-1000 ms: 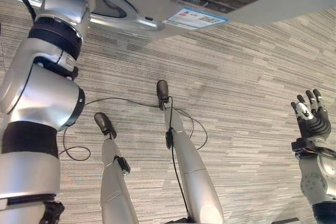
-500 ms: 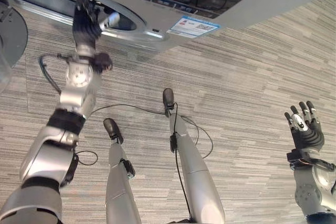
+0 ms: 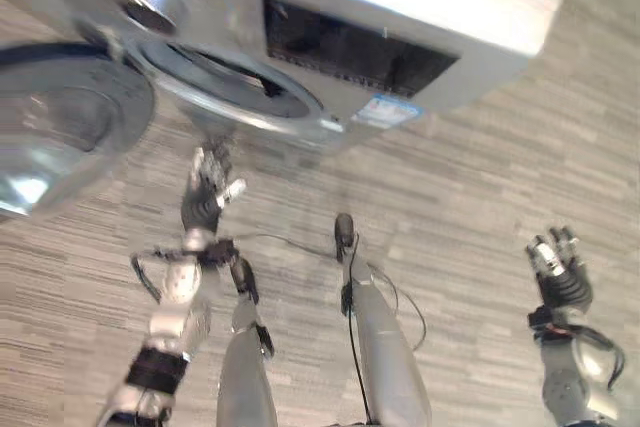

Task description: Grab the laundry basket,head to the washer,open it,put in the laundry and shut it.

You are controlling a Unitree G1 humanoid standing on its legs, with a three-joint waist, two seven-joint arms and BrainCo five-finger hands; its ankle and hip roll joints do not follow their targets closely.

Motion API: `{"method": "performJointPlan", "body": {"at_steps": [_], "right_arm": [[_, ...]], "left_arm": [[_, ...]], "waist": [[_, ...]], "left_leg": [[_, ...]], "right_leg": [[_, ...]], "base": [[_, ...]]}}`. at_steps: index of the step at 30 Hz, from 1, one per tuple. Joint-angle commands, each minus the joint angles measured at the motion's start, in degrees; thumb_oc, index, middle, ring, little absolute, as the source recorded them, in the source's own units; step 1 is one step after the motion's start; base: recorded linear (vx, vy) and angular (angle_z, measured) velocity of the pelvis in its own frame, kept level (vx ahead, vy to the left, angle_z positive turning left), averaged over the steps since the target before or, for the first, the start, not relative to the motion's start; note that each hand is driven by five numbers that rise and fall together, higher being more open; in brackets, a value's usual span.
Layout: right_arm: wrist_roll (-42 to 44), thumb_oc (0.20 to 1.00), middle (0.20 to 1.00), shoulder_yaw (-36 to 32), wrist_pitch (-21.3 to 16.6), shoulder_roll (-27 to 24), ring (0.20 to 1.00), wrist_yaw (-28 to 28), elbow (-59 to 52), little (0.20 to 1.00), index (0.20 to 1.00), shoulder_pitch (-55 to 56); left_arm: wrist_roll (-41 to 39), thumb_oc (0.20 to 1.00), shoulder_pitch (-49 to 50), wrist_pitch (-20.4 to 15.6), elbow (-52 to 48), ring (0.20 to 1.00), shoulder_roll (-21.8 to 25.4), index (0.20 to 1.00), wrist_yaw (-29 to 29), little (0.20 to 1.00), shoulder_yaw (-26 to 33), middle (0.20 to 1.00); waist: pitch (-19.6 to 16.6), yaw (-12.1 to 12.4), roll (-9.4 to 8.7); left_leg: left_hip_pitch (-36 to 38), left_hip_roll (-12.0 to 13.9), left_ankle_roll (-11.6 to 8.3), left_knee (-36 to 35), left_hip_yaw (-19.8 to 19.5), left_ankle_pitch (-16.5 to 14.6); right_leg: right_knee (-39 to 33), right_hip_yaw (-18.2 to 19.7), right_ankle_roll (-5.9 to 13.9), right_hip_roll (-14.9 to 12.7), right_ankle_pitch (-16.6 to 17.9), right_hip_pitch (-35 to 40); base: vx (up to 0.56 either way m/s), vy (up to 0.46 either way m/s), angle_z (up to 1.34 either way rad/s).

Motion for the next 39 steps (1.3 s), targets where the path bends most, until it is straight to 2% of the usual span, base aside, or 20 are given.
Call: {"method": "performJointPlan", "body": {"at_steps": [1, 3, 5, 6, 9, 17, 22, 24, 25, 27, 28, 30, 31, 32, 33, 35, 36, 37, 39], "right_arm": [[-1.6, 1.0, 1.0, -1.6, -0.5, -1.2, 1.0, 0.2, -1.6, 1.0, 1.0, 3.6], [-1.5, 1.0, 1.0, -1.3, -0.2, -0.6, 1.0, 0.3, -1.2, 1.0, 1.0, 3.9], [-3.2, 1.0, 1.0, 0.0, 0.6, 0.7, 1.0, -0.1, -0.3, 1.0, 1.0, 3.9], [-3.5, 1.0, 1.0, 0.6, 1.3, 1.5, 1.0, -0.4, 0.7, 1.0, 1.0, 3.5], [-3.7, 1.0, 1.0, 1.4, 1.6, 2.7, 1.0, -0.6, 1.2, 1.0, 1.0, 2.8], [-5.6, 1.0, 1.0, 1.9, 2.4, 7.1, 1.0, -2.9, 2.1, 1.0, 1.0, 0.5], [-7.6, 1.0, 1.0, 2.3, 1.5, 8.2, 1.0, -5.4, 0.0, 1.0, 1.0, -1.2], [-8.7, 1.0, 1.0, 2.7, 1.4, 8.1, 1.0, -6.2, -1.8, 1.0, 1.0, -1.8], [-8.7, 1.0, 1.0, 2.7, 1.4, 8.1, 1.0, -6.2, -1.8, 1.0, 1.0, -1.8], [-10.0, 1.0, 1.0, 3.0, 0.8, 8.0, 1.0, -6.9, -3.7, 1.0, 1.0, -3.1], [-10.0, 1.0, 1.0, 3.0, 0.8, 8.0, 1.0, -6.9, -3.7, 1.0, 1.0, -3.1], [-11.8, 1.0, 1.0, 1.9, 0.1, 8.3, 1.0, -8.6, -6.1, 1.0, 1.0, -4.1], [-11.8, 1.0, 1.0, 1.9, 0.1, 8.3, 1.0, -8.6, -6.1, 1.0, 1.0, -4.1], [-11.9, 1.0, 1.0, 1.2, -0.2, 8.2, 1.0, -9.2, -6.9, 1.0, 1.0, -4.6], [-12.4, 1.0, 1.0, 0.1, -0.8, 7.8, 1.0, -10.3, -9.2, 1.0, 1.0, -5.8], [-12.9, 1.0, 1.0, -0.4, -1.5, 7.8, 1.0, -11.2, -10.6, 1.0, 1.0, -7.1], [-13.2, 1.0, 1.0, -0.7, -2.2, 7.8, 1.0, -12.0, -11.6, 1.0, 1.0, -8.7], [-14.3, 1.0, 1.0, -1.1, -3.0, 7.8, 1.0, -13.6, -13.9, 1.0, 1.0, -10.9], [-18.1, 1.0, 1.0, -2.0, -4.5, 7.3, 1.0, -16.9, -18.1, 1.0, 1.0, -12.8]], "left_arm": [[-2.6, 1.0, 0.3, -1.9, -2.8, 1.0, 2.4, 1.0, -3.3, 1.0, 0.9, 1.0], [-4.4, 1.0, 2.4, -1.3, -2.5, 1.0, 1.6, 1.0, -3.6, 1.0, 1.3, 1.0], [-5.1, 1.0, 7.4, -0.6, -2.5, 1.0, 1.6, 1.0, -4.8, 1.0, 1.8, 1.0], [-5.2, 1.0, 9.4, 0.1, -2.3, 1.0, 1.6, 1.0, -4.8, 1.0, 2.5, 1.0], [-5.9, 1.0, 10.9, 0.0, -2.2, 1.0, 0.8, 1.0, -4.7, 1.0, 3.4, 1.0], [-7.1, 1.0, 14.2, -0.3, 1.6, 1.0, -5.9, 1.0, -1.9, 1.0, 7.6, 1.0], [-7.5, 1.0, 14.3, -0.2, 2.3, 1.0, -8.9, 1.0, -1.2, 1.0, 7.4, 1.0], [-6.9, 1.0, 14.4, 0.1, 1.9, 1.0, -9.0, 1.0, -1.0, 1.0, 7.3, 1.0], [-6.9, 1.0, 14.4, 0.1, 1.9, 1.0, -9.0, 1.0, -1.0, 1.0, 7.3, 1.0], [-6.1, 1.0, 14.3, 0.1, 1.2, 1.0, -8.8, 1.0, -1.3, 1.0, 7.3, 1.0], [-6.1, 1.0, 14.3, 0.1, 1.2, 1.0, -8.8, 1.0, -1.3, 1.0, 7.3, 1.0], [-6.2, 1.0, 13.7, 0.2, 1.1, 1.0, -8.4, 1.0, -1.3, 1.0, 7.1, 1.0], [-6.2, 1.0, 13.7, 0.2, 1.2, 1.0, -8.4, 1.0, -1.3, 1.0, 7.1, 1.0], [-5.9, 1.0, 13.6, 0.5, 1.3, 1.0, -8.1, 1.0, -1.5, 1.0, 6.8, 1.0], [-5.3, 1.0, 13.4, 1.0, 0.7, 1.0, -7.3, 1.0, -1.5, 1.0, 6.3, 1.0], [-4.6, 1.0, 13.1, 1.0, 0.7, 1.0, -6.7, 1.0, -1.1, 1.0, 6.6, 1.0], [-4.3, 1.0, 12.8, 0.9, 0.6, 1.0, -6.5, 1.0, -0.8, 1.0, 6.8, 1.0], [-4.5, 1.0, 12.4, 1.1, 0.5, 1.0, -6.3, 1.0, -0.4, 1.0, 7.2, 1.0], [-5.1, 1.0, 12.6, 1.0, 0.2, 1.0, -6.2, 1.0, 0.0, 1.0, 8.0, 1.0]], "waist": [[-0.3, -1.1, -1.29], [-0.6, -0.6, -1.14], [-1.5, 0.6, -0.78], [-2.5, 1.3, -0.72], [-3.3, 2.1, -0.36], [-9.7, 4.5, -0.24], [-12.6, 5.7, -0.9], [-13.0, 6.4, -1.41], [-13.0, 6.4, -1.41], [-13.3, 7.4, -1.74], [-13.3, 7.5, -1.76], [-13.7, 7.8, -1.59], [-13.8, 7.9, -1.63], [-13.7, 7.6, -1.43], [-12.5, 6.7, -0.85], [-11.9, 6.7, -0.5], [-11.4, 6.8, -0.26], [-10.9, 7.1, 0.06], [-10.9, 7.5, 0.67]], "left_leg": [[2.2, 0.1, 0.94, 5.7, -2.3, -7.8], [4.2, 0.1, 0.99, 5.3, -2.3, -7.8], [9.6, 0.7, 1.24, 4.0, -2.5, -7.7], [12.2, 0.5, 1.64, 3.0, -2.5, -6.4], [15.1, 0.8, 1.77, 2.3, -2.7, -6.2], [27.3, 1.1, 2.05, -3.5, -3.9, -4.8], [31.3, 0.4, 2.26, -3.9, -3.8, -6.0], [32.3, -0.4, 2.86, -2.3, -3.9, -8.0], [32.3, -0.4, 2.86, -2.3, -3.9, -8.0], [32.8, -2.0, 4.46, 0.7, -3.8, -11.2], [32.8, -2.0, 4.48, 0.8, -3.8, -11.2], [33.0, -4.7, 6.6, 1.6, -4.6, -12.7], [32.9, -4.7, 6.63, 1.7, -4.5, -12.7], [33.1, -5.5, 7.34, 1.5, -4.9, -12.9], [33.1, -6.0, 8.85, 2.0, -5.7, -13.2], [32.9, -6.2, 9.5, 2.5, -5.5, -13.7], [32.8, -6.3, 9.8, 3.0, -4.9, -14.1], [33.8, -6.4, 9.75, 2.7, -4.0, -14.4], [35.0, -6.0, 9.26, 1.9, -3.1, -14.2]], "right_leg": [[-1.7, 0.2, 0.31, 0.3, -6.9, 8.3], [-1.7, -0.1, 0.44, 0.1, -7.1, 10.2], [-1.3, -1.2, 0.56, -0.2, -8.2, 15.2], [-1.6, -1.8, 0.3, -0.7, -7.9, 17.9], [-1.4, -2.5, 0.52, -0.8, -8.7, 20.6], [-3.4, -4.3, 1.72, -0.7, -10.4, 32.7], [-7.5, -4.9, 2.46, -1.5, -9.7, 38.7], [-8.6, -4.5, 2.94, -2.4, -9.1, 40.7], [-8.7, -4.5, 2.95, -2.4, -9.1, 40.7], [-8.9, -3.3, 3.9, -4.1, -8.3, 41.6], [-8.9, -3.3, 3.92, -4.2, -8.3, 41.6], [-5.8, -1.8, 5.31, -6.5, -6.8, 39.9], [-5.6, -1.7, 5.34, -6.5, -6.9, 39.7], [-2.7, -0.6, 5.08, -6.7, -7.5, 38.6], [6.1, 2.6, 4.4, -5.8, -6.4, 34.5], [9.8, 3.3, 4.24, -5.2, -6.4, 31.8], [11.1, 2.1, 4.31, -5.2, -6.5, 30.4], [9.6, -1.9, 4.2, -4.9, -6.6, 28.6], [5.8, -7.2, 3.95, -4.4, -7.4, 28.3]], "base": [[0.04, 0.073, 0.07], [0.03, 0.046, 0.06], [0.06, 0.07, 0.12], [0.05, 0.07, 0.1], [0.02, 0.048, -0.01], [0.07, 0.028, 0.13], [0.08, 0.046, 0.07], [0.05, 0.06, 0.05], [0.04, 0.082, -0.06], [0.04, 0.151, -0.14], [0.02, 0.192, -0.26], [0.02, 0.24, -0.19], [0.02, 0.241, -0.16], [-0.01, 0.215, -0.28], [-0.02, 0.212, -0.27], [-0.03, 0.127, -0.1], [0.02, 0.087, -0.18], [0.06, 0.025, -0.37], [0.11, -0.034, -0.49]]}}
